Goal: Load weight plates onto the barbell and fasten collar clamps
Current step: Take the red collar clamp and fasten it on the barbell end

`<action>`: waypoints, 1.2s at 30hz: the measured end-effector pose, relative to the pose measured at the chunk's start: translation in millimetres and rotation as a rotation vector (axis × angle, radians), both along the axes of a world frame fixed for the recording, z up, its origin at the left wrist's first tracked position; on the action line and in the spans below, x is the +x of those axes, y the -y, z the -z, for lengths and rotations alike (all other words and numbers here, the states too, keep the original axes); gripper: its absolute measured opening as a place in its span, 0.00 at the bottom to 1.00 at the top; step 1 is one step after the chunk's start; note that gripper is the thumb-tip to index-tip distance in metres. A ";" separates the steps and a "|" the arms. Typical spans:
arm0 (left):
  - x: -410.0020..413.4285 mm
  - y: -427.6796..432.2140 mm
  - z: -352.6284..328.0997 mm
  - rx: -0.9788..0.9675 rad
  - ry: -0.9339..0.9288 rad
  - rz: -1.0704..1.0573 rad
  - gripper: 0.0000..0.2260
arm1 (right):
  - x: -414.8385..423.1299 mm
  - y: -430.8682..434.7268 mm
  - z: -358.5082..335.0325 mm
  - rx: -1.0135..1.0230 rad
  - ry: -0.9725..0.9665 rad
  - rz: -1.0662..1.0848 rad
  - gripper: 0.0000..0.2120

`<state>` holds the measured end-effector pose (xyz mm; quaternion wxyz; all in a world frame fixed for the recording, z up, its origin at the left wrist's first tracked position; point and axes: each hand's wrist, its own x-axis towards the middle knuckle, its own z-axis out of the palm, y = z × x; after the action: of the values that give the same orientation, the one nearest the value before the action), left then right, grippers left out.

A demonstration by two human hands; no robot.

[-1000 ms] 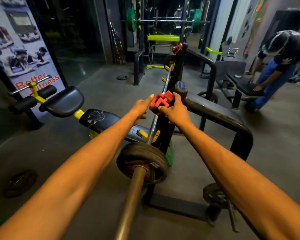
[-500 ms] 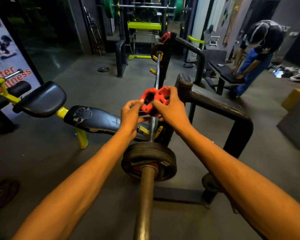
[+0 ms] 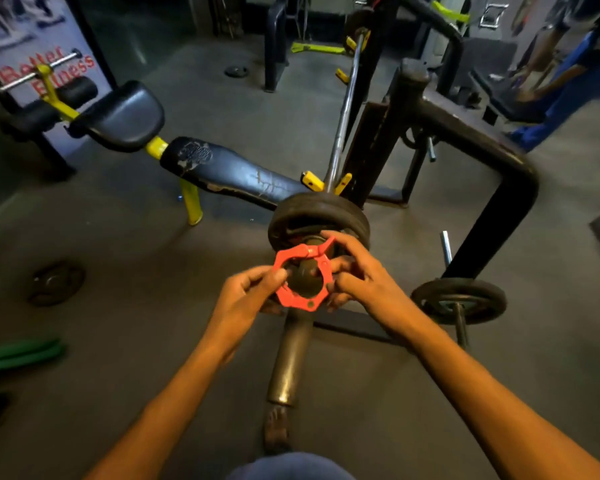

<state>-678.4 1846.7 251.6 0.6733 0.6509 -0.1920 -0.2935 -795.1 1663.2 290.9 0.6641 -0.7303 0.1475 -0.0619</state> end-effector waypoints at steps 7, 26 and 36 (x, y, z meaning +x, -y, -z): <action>-87.5 -67.6 18.6 0.076 0.114 -0.111 0.11 | -75.1 -59.4 34.7 0.027 0.013 -0.048 0.36; -88.6 -120.5 86.5 0.319 0.093 0.193 0.28 | -119.2 -121.3 114.9 -0.612 0.082 -0.042 0.46; -39.8 -71.0 99.8 0.195 0.015 0.118 0.15 | -74.8 -108.1 129.5 -0.297 -0.072 0.506 0.17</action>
<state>-718.2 1917.7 151.8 0.5870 0.7030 -0.2053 -0.3451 -869.9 1771.3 161.4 0.5079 -0.7612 0.3376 -0.2204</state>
